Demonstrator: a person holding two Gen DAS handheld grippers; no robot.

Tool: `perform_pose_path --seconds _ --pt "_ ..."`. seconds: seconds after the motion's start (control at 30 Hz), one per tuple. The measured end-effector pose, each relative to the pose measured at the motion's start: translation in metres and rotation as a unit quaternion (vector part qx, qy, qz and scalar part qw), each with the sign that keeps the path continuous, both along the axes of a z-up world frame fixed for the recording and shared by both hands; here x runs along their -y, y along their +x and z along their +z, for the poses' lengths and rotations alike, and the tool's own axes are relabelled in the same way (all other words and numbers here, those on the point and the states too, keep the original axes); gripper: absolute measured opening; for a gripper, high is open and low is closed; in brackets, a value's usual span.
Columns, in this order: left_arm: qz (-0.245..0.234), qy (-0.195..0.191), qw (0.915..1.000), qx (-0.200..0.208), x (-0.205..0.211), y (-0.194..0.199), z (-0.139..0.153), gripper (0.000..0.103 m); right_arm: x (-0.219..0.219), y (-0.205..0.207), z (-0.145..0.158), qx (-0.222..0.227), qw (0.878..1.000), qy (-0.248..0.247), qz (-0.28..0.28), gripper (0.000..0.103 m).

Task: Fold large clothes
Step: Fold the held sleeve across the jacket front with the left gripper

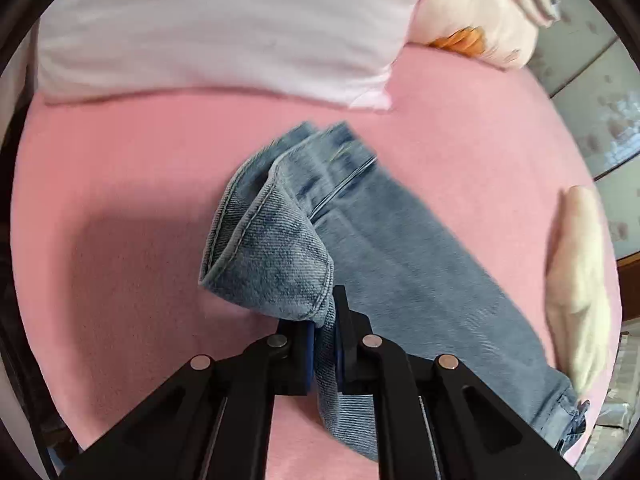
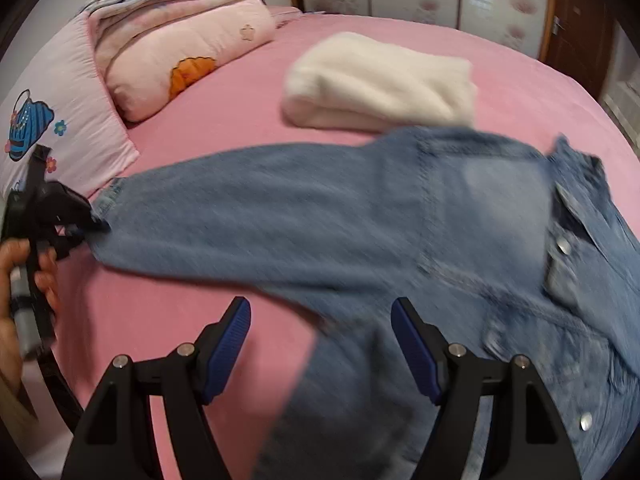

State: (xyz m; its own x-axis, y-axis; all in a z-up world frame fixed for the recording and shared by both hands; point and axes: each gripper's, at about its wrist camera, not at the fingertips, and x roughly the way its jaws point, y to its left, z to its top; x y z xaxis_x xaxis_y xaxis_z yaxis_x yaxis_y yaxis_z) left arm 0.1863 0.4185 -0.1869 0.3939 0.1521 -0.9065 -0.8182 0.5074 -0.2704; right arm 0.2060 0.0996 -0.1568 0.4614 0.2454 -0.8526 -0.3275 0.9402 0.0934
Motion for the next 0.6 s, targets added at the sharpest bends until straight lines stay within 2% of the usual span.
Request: perform_pose_path --seconds 0.1,0.17,0.23,0.3,0.37,0.47,0.53,0.6 --pt "-0.037 0.066 0.9967 0.028 0.023 0.004 0.031 0.005 0.03 -0.012 0.001 -0.002 1.0 0.001 -0.017 0.073" --pt "-0.083 0.127 0.9872 0.048 0.053 0.014 0.057 0.005 0.055 -0.021 0.005 0.001 0.999 -0.001 -0.033 0.073" --pt "-0.125 0.157 0.9772 0.069 0.088 0.017 0.08 0.005 0.083 -0.029 0.011 0.008 0.999 -0.003 -0.051 0.073" --pt "-0.179 0.155 0.9663 0.101 0.138 0.027 0.104 0.005 0.11 -0.034 0.017 0.012 0.997 -0.002 -0.071 0.073" --pt "-0.235 0.152 0.9519 0.125 0.187 0.032 0.123 0.005 0.136 -0.039 0.021 0.013 0.995 0.008 -0.094 0.073" --pt "-0.322 0.153 0.92 0.163 0.277 0.045 0.145 0.005 0.175 -0.046 0.03 0.017 0.99 0.03 -0.134 0.073" --pt "-0.377 0.137 0.8996 0.172 0.339 0.052 0.145 0.005 0.196 -0.05 0.033 0.023 0.987 0.039 -0.156 0.073" --pt "-0.418 0.117 0.8847 0.169 0.385 0.057 0.134 0.005 0.213 -0.054 0.034 0.027 0.984 0.039 -0.172 0.073"
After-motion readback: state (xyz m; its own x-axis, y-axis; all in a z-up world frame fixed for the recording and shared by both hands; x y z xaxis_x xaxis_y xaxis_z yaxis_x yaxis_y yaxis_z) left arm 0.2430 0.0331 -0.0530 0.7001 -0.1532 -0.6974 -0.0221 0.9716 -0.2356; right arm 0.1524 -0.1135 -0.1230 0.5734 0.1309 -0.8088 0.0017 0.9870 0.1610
